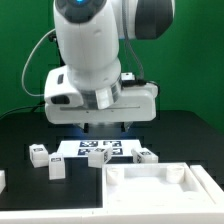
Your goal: Assemble one leg
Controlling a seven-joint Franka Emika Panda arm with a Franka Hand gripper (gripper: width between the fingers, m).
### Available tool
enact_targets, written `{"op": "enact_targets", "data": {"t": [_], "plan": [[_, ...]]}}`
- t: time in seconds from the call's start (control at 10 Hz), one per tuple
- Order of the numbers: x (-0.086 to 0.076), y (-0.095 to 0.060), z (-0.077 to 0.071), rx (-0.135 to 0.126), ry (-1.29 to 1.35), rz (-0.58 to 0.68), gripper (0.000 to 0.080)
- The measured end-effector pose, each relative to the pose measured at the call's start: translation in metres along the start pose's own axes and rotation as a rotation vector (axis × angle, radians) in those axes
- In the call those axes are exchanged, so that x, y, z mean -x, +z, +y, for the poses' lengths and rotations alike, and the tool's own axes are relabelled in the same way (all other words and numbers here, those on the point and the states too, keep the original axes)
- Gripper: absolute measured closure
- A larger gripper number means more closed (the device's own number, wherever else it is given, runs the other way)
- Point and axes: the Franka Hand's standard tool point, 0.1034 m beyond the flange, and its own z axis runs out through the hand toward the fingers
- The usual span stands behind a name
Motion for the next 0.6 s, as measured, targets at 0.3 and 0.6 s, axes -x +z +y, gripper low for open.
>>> {"op": "enact_targets", "data": {"t": [0.3, 0.6], "plan": [[-0.019, 0.023, 0.022, -0.009, 0.073, -0.178, 0.015], [-0.016, 0.025, 0.022, -0.008, 0.075, -0.182, 0.015]]}}
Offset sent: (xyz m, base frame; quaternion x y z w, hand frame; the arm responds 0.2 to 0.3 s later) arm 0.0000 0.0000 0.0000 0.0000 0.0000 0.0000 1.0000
